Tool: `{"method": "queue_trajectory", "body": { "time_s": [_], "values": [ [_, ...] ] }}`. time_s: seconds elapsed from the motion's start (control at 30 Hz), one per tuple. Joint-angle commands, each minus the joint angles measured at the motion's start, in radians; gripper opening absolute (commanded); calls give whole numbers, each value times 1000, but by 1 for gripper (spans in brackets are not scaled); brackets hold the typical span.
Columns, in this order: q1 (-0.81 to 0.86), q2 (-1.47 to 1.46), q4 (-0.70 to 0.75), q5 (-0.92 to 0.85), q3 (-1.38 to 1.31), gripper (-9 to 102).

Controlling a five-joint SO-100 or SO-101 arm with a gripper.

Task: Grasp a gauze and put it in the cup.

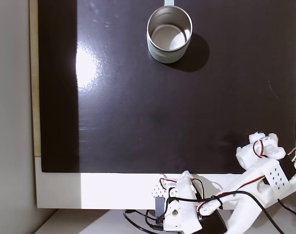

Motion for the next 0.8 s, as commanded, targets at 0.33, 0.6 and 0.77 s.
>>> {"method": "queue_trajectory", "body": {
  "time_s": [0.33,0.6,0.77],
  "values": [
    [54,-112,-75,-15,-31,44],
    [55,-141,-84,-15,-31,42],
    [66,-161,-95,-12,-31,38]
  ]
}}
